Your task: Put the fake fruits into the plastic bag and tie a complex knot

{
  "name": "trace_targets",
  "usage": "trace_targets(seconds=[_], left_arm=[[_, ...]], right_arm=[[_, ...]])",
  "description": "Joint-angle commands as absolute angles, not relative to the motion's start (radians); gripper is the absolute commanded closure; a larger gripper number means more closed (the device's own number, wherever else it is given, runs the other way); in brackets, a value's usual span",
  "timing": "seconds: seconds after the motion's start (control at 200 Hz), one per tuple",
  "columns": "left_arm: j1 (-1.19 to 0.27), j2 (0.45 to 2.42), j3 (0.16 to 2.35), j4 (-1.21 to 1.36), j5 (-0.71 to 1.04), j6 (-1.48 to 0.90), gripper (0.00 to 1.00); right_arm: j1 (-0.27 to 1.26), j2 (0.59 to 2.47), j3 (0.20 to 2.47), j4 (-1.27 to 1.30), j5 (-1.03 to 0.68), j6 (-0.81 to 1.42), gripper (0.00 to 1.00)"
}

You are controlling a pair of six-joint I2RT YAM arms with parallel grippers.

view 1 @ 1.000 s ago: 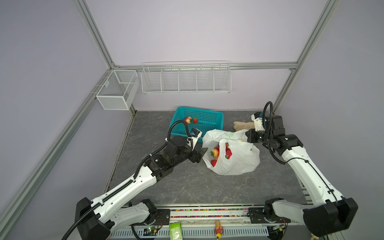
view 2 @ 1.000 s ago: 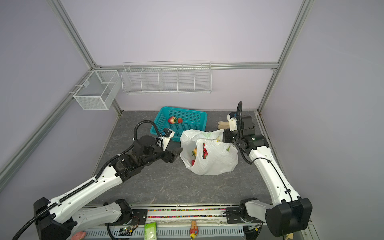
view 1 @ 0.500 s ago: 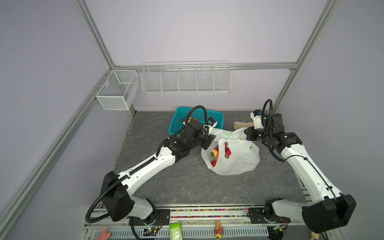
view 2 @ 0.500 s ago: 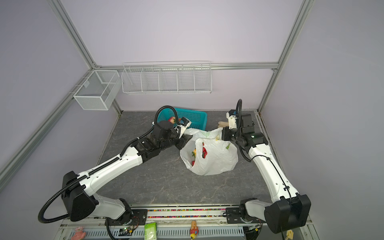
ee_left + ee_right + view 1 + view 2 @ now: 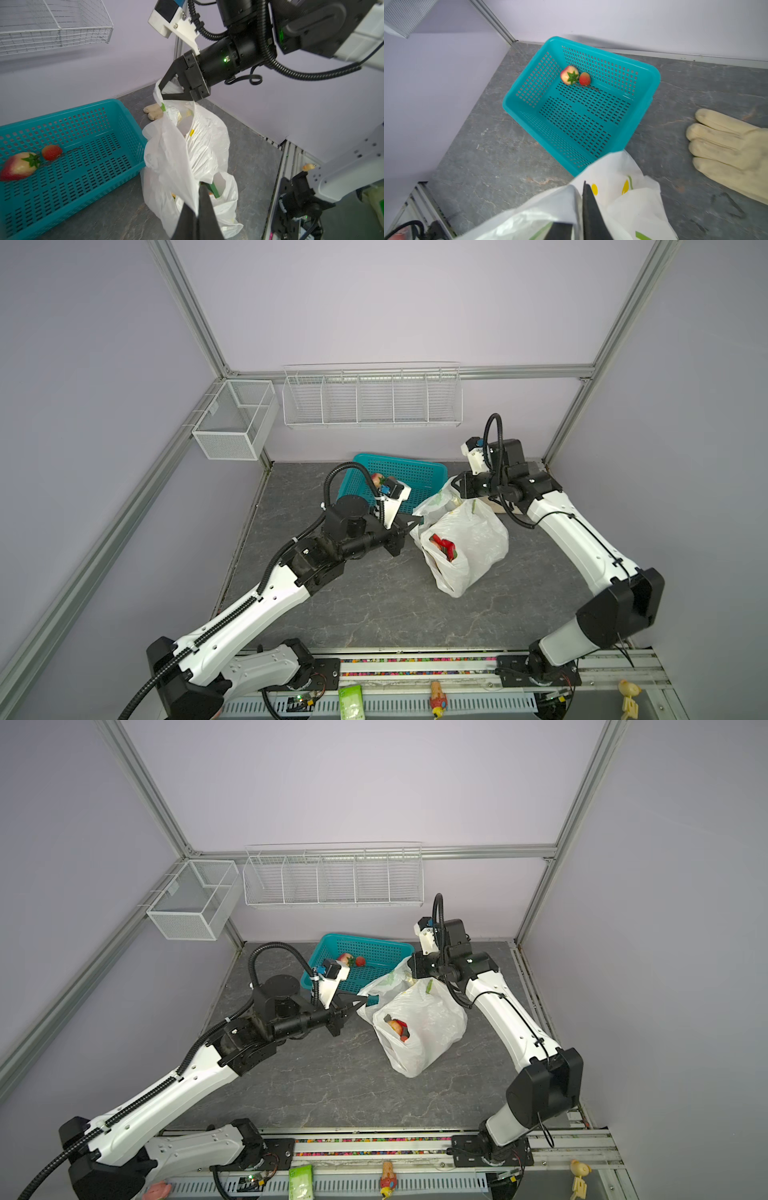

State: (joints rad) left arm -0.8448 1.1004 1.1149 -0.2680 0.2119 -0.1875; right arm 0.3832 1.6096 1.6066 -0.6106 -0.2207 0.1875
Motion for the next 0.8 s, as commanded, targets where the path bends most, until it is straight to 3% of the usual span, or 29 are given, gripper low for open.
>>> trace_targets(seconds=[0.0,0.145,0.38,0.54,0.795], left_arm=[[-0.845,1.091,1.085,-0.198,0.165,-0.397,1.00],[-0.844,1.100,1.040,-0.133,0.188,-0.499,1.00],[-0.846,1.084,1.013,-0.153,0.182,-0.524,1.00],[-0.845,1.071,1.006,-0.186,0.171,-0.534,1.00],[-0.845,1.053,1.005,-0.225,0.155,-0.542,1.00]], right_arm=[[0.384,1.665,1.704,-0.701,-0.189,0.133,0.74],[0.424,1.622,1.751,-0.785,-0.011,0.049,0.51],[0.553,1.388,1.626,-0.822,0.243,-0.044,0.25],[0.670,1.240,1.513,-0.862,0.268,-0.028,0.23],[0.876,0.981,1.182,-0.798,0.078,0.039,0.31]])
